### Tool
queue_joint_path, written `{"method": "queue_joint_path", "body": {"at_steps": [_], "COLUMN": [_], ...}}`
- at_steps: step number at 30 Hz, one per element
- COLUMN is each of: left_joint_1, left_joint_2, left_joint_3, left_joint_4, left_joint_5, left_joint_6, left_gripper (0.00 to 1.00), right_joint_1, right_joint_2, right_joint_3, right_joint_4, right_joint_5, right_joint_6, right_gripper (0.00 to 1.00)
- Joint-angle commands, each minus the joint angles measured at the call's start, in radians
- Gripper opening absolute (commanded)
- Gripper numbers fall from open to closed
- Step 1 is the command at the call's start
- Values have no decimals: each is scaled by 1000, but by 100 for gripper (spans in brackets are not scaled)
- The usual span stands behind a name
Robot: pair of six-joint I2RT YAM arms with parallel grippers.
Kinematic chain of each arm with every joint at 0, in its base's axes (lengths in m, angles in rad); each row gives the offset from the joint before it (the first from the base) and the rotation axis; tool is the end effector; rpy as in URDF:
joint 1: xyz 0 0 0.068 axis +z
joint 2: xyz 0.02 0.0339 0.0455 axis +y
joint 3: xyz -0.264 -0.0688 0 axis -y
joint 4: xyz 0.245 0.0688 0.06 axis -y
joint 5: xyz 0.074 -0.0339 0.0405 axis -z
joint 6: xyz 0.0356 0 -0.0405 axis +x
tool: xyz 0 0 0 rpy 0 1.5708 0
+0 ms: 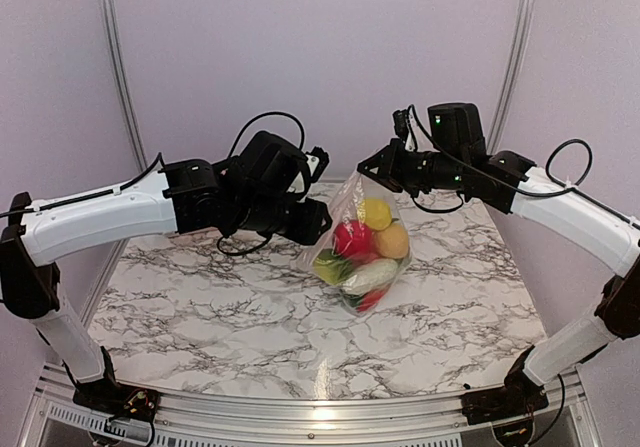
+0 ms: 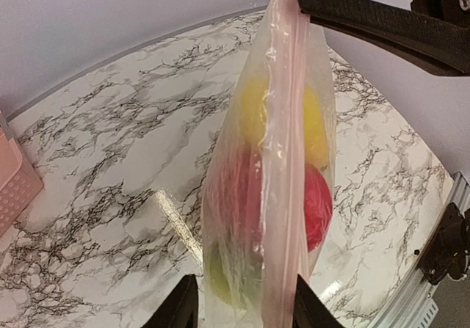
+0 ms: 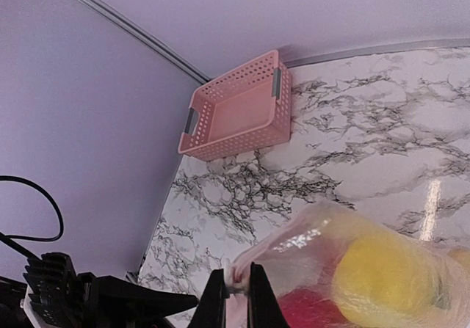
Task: Open the zip-top bag and remove the fake food
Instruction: Open the zipper of the food storage bag at the center of the board.
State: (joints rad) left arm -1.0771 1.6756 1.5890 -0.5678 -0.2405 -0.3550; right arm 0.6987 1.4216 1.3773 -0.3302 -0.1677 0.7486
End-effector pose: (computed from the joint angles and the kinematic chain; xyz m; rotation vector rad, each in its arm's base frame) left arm 0.1890 -0.3333 0.3485 0.6695 2.1527 -0.5234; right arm 0.2486 0.2166 0.3837 -0.0681 2.1104 1.0839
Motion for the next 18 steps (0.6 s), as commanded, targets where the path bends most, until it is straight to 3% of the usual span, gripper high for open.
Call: {"method": "queue_joint_path", "body": {"at_steps": [1,8,12,14,18], "left_joint_1": [0,2,2,1,2], "left_joint_2": [21,49,50,37,-2], "left_joint_3": [40,56,59,51,16], "left_joint_4": [-16,0,15,28,78], "left_joint_5": [-32,-65,-69,-60,-15], "left_joint_6": [8,3,-7,-16,-56], "left_gripper": [38,19,0,0,0], "right_joint_1": [14,47,64,75,107], "right_joint_2": [7,17,20,20,9], "right_joint_3": [11,24,32,37,49], "right_joint_4": [50,44,33,23,-8], "right_joint_5": [2,23,43,58,111], "right_joint_6": [2,-8,-17,-27,-62], "right_gripper": [0,0,0,0,27]}}
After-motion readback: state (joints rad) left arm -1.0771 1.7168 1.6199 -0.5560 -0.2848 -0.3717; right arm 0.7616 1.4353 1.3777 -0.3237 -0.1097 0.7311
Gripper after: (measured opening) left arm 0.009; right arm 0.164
